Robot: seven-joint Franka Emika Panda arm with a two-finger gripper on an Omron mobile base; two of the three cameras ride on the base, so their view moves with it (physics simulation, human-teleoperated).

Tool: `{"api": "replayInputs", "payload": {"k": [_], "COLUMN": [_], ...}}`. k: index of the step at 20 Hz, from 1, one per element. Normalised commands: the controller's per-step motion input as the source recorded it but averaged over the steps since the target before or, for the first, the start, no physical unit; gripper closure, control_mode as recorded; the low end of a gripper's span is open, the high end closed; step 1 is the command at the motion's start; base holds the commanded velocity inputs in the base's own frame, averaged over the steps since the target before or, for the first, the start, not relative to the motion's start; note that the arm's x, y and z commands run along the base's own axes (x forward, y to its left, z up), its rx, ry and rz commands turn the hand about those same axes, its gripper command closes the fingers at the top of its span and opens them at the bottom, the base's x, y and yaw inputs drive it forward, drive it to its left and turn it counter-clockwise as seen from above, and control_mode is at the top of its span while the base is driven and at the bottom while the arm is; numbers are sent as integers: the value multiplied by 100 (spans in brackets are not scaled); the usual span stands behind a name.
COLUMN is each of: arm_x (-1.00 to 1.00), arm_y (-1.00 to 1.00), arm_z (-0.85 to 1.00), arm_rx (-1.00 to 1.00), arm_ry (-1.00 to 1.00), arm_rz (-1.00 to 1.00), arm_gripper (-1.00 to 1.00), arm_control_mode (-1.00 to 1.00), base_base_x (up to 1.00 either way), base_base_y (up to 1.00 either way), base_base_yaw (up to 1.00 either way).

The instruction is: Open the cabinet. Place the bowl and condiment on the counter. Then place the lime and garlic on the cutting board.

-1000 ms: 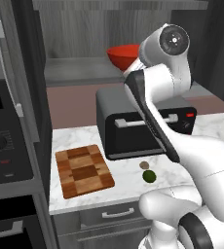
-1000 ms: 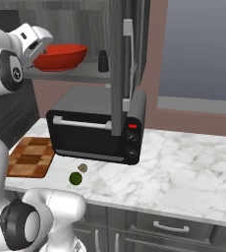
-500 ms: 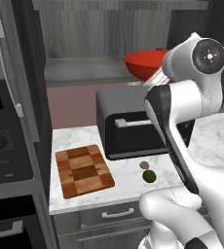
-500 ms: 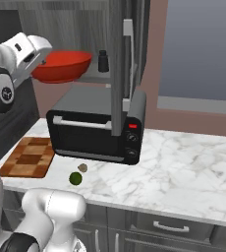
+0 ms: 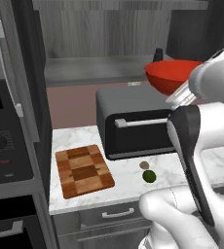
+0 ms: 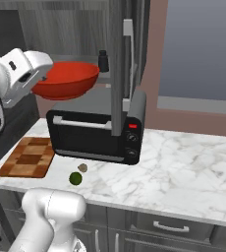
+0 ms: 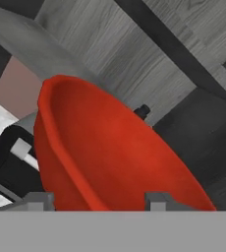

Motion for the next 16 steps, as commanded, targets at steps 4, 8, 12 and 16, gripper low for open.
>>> {"api": "replayInputs", "payload": {"k": [4,8,12,16], "arm_x": [-50,-3,0,-7], "arm_y": [-10,0,0,0], "arm_z": [-18,1,-9,-34], "arm_rx": [-3,0,-1,-7], "arm_ry": [0,-2,4,11], "arm_rz": [0,1,0,0], "arm_gripper": [100,100,100,100], "arm_control_mode": [-100,-100,-100,-100], "base_base_x": [0,0,0,0], "base_base_y": [0,0,0,0], "base_base_yaw": [0,0,0,0]}}
